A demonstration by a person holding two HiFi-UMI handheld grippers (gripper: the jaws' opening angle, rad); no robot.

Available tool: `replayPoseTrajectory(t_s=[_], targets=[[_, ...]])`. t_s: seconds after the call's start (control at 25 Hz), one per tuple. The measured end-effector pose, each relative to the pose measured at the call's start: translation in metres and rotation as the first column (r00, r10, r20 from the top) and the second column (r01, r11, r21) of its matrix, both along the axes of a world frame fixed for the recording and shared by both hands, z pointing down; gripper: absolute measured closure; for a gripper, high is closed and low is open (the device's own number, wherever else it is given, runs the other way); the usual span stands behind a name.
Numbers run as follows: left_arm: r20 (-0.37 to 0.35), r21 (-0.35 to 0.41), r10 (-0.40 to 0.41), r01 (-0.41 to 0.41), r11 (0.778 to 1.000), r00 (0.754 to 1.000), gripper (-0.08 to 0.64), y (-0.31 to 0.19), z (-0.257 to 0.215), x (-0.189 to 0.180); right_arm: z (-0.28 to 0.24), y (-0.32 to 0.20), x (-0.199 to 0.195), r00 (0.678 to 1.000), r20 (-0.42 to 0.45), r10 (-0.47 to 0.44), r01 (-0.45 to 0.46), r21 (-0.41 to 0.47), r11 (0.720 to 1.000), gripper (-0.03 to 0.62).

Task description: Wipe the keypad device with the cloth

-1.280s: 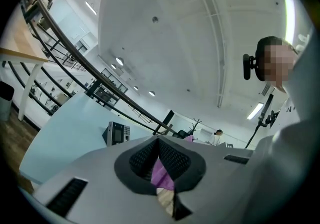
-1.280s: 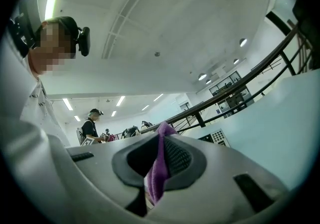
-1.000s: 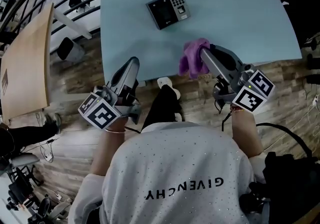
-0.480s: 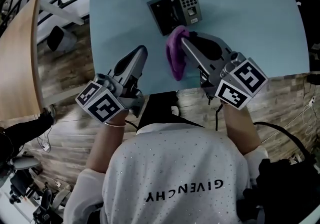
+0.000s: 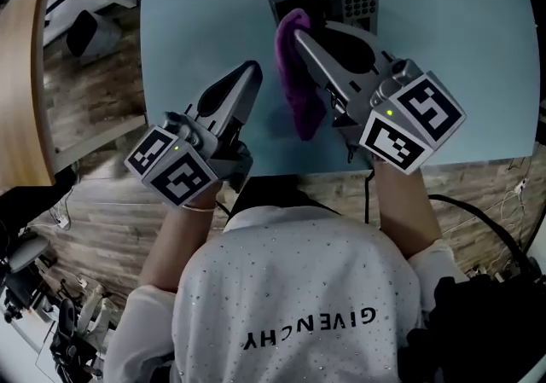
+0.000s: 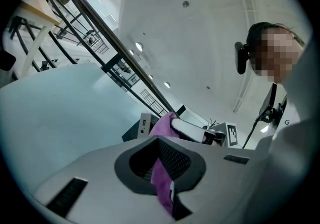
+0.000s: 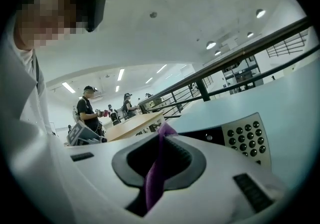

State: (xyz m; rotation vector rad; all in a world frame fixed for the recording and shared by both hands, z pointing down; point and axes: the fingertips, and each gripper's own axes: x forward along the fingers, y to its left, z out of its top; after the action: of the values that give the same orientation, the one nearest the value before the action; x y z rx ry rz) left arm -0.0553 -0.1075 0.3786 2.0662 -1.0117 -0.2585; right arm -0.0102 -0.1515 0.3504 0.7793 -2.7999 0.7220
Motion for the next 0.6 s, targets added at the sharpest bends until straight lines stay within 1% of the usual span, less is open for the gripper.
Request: replayPoseTrajectory(t_s=[0.16, 0.28, 0.48, 0.6], targets=[[-0.015, -0.021, 0.015, -0.015, 1.000, 1.000, 0.566, -0.013, 0.013, 0.003, 0.007, -0.014, -0.008, 0.999, 0.018, -0.038, 0.039, -0.035, 0.999, 0.571], [-0.025, -0.009, 0.018, -0.019, 1.000, 1.000, 0.566, -0.027, 0.009, -0.001, 0.008, -0.024, -0.010, 0.998, -0.003, -0.057, 0.057, -0.042, 0.997, 0.571], [-0.040, -0.010, -0.002, 0.002, 1.000, 0.999, 0.566, -0.043, -0.002, -0.005, 0.006, -0.035, 0.015, 0.998, -0.055, -0.011, 0.007, -0.075, 0.997, 0.569], [-0.039, -0.013, 0.016, -0.017, 1.000, 0.999, 0.566, -0.048, -0.007, -0.001, 0.003, -0.042, 0.036, 0.995, -0.099, 0.027, -0.035, -0.081, 0.996, 0.569]])
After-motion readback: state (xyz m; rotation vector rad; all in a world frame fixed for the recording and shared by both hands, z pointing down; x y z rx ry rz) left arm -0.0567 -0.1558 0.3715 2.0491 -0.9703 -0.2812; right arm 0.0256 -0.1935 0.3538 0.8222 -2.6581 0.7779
